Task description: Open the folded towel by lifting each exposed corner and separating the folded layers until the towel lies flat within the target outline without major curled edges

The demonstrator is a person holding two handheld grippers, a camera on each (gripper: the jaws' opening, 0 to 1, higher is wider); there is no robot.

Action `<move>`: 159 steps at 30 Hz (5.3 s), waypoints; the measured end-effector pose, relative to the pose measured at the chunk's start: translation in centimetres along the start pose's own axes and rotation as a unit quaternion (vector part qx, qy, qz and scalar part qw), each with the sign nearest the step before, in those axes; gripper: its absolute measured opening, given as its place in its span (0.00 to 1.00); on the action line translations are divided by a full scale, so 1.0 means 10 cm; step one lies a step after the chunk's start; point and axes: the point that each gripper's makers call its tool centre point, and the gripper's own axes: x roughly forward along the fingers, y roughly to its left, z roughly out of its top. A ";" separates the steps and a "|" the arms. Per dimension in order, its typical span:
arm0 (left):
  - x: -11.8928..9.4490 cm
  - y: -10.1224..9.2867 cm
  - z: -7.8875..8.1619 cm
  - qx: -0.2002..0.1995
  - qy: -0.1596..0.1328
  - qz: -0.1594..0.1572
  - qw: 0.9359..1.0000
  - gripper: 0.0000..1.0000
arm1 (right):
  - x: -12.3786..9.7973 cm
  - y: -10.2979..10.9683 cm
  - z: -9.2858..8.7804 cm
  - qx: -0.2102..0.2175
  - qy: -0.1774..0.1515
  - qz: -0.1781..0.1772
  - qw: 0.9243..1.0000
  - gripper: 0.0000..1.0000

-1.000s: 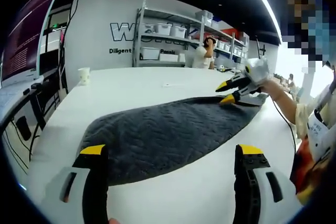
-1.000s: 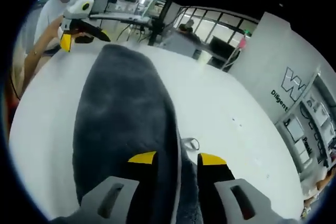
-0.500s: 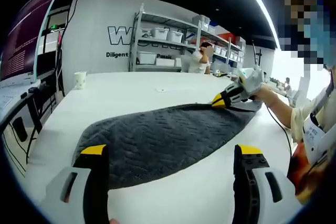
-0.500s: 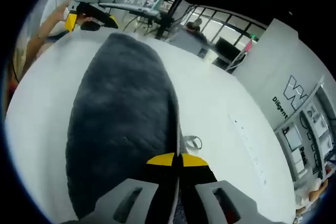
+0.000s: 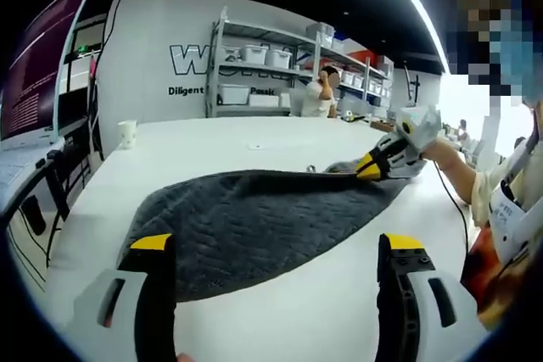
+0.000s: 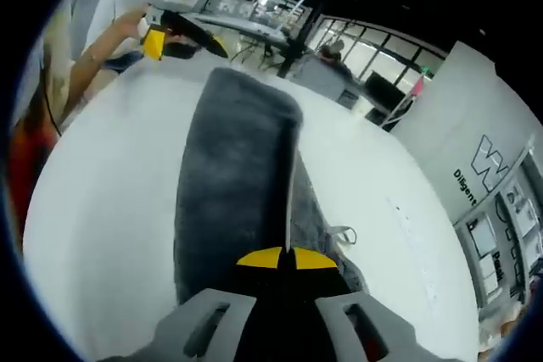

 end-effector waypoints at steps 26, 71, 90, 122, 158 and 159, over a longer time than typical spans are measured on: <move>-0.03 -0.07 0.03 0.004 -0.007 0.004 1.000 0.97 | -0.47 0.97 0.00 -0.018 -0.020 0.148 0.989 0.00; -0.04 -0.14 0.07 0.021 0.000 0.001 1.000 0.97 | -1.12 1.63 0.01 -0.022 -0.065 0.371 0.926 0.00; 0.01 -0.14 0.09 0.023 -0.004 0.000 1.000 0.99 | -1.09 1.35 0.16 -0.004 -0.101 0.332 0.938 0.30; 0.38 0.53 0.30 -0.002 -0.002 0.036 0.999 0.98 | -1.00 0.10 -0.52 0.257 -0.110 0.048 0.959 0.99; 0.73 1.44 -0.02 -0.018 0.058 0.097 0.993 0.51 | -1.42 -1.31 -1.82 0.370 -0.020 -0.205 0.906 0.88; 0.73 1.46 -0.04 -0.017 0.062 0.099 0.993 0.50 | -1.41 -1.32 -1.84 0.373 -0.019 -0.205 0.905 0.87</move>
